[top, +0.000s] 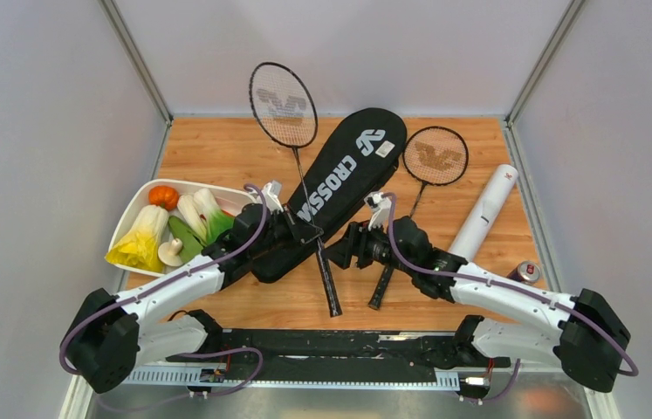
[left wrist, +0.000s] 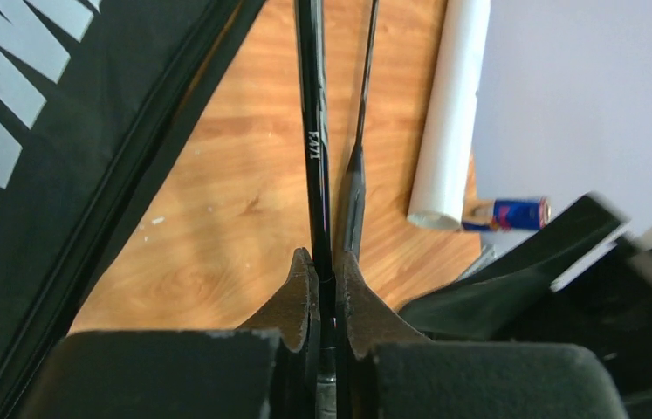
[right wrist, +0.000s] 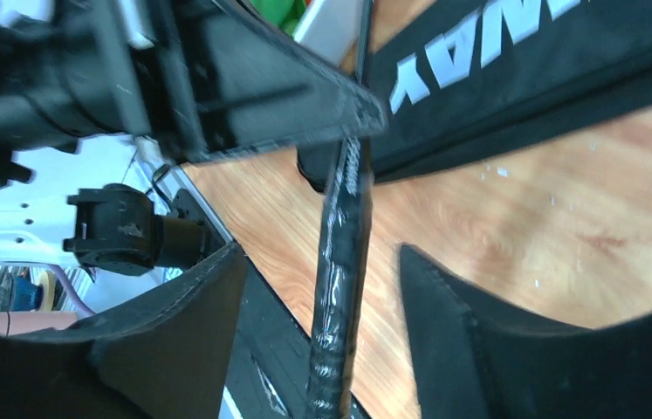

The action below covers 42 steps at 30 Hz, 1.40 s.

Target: Pack up the badminton gear

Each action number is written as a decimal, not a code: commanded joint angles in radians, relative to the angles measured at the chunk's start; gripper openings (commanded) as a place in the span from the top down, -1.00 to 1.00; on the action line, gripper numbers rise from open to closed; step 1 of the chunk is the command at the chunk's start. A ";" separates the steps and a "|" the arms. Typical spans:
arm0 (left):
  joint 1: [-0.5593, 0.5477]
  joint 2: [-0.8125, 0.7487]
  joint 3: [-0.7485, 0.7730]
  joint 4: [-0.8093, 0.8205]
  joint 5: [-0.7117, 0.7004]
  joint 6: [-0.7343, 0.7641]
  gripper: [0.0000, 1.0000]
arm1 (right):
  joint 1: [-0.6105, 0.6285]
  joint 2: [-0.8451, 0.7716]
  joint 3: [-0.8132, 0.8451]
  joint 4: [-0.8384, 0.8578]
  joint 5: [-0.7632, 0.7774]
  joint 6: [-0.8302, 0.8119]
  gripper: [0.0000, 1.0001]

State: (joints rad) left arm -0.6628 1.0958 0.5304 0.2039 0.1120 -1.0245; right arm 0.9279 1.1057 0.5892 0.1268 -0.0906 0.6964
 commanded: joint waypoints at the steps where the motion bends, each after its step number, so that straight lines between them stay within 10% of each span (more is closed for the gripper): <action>1: -0.005 -0.024 0.047 -0.039 0.124 0.110 1.00 | -0.013 -0.082 0.057 0.097 0.016 -0.054 -0.44; 8: -0.004 -0.044 0.046 -0.002 0.306 0.139 1.00 | -0.121 -0.104 0.063 0.198 -0.085 -0.032 -0.67; 15: -0.004 -0.134 -0.009 0.077 0.426 0.089 1.00 | -0.339 -0.017 -0.053 0.701 -0.369 0.236 -0.68; 28: -0.005 -0.245 -0.054 0.180 0.475 -0.031 1.00 | -0.357 0.288 0.062 1.126 -0.319 0.439 -0.70; 42: -0.007 -0.239 -0.056 0.213 0.554 -0.049 1.00 | -0.385 0.537 0.210 1.366 -0.251 0.582 -0.11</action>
State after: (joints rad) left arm -0.6670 0.8680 0.4694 0.3222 0.6312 -1.0714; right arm 0.5545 1.6230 0.7563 1.3205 -0.3798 1.2236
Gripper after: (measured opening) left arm 0.041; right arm 0.609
